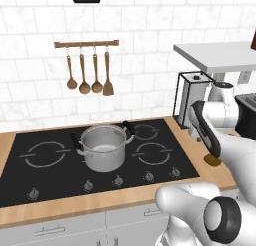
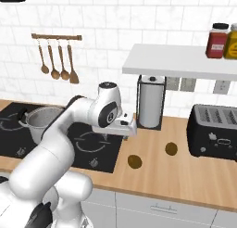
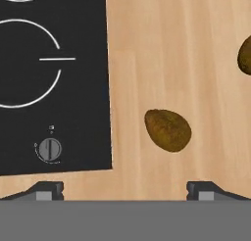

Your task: Put the avocado and avocado in the pot. Retrieve the spatula and lightly stir the vegetables in the pot.

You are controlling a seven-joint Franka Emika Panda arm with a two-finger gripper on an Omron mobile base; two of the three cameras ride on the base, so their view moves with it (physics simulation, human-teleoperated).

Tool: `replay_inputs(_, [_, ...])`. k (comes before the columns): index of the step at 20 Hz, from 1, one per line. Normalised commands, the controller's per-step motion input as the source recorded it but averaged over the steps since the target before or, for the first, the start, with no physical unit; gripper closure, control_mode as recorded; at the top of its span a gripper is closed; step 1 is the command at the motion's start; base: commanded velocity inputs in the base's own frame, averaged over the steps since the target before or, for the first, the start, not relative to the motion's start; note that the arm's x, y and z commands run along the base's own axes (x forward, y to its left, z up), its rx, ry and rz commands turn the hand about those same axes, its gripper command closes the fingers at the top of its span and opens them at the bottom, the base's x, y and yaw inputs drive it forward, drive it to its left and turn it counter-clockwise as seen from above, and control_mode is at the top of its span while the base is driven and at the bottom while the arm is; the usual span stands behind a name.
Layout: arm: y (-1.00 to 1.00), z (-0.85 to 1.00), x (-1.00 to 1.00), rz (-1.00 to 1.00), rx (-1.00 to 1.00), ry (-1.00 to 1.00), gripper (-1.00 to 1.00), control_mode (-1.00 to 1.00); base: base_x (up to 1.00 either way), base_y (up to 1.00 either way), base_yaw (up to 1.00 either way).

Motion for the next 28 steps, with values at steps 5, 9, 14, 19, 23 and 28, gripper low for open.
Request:
replay_inputs(5, [-0.58,-0.48,0.0,0.0,-0.05,0.04,-1.0,-1.0,0.0,0.0,0.0])
replay_inputs(9, [-0.33,-0.5,0.0,0.01,-0.05,0.05,-1.0,-1.0,0.0,0.0,0.0])
replay_inputs(14, [-0.12,-0.5,0.01,0.06,-0.04,0.03,-1.0,-1.0,0.0,0.0,0.0])
replay_inputs(19, [-0.16,-0.36,0.2,0.08,0.0,0.0,-1.0,-1.0,0.0,0.0,0.0])
replay_inputs(23, [-0.18,-0.19,0.26,0.07,0.0,0.0,-1.0,-1.0,0.0,0.0,0.0])
replay_inputs(28, [-0.05,-0.2,0.15,0.07,0.0,0.01,-1.0,-1.0,0.0,0.0,0.0])
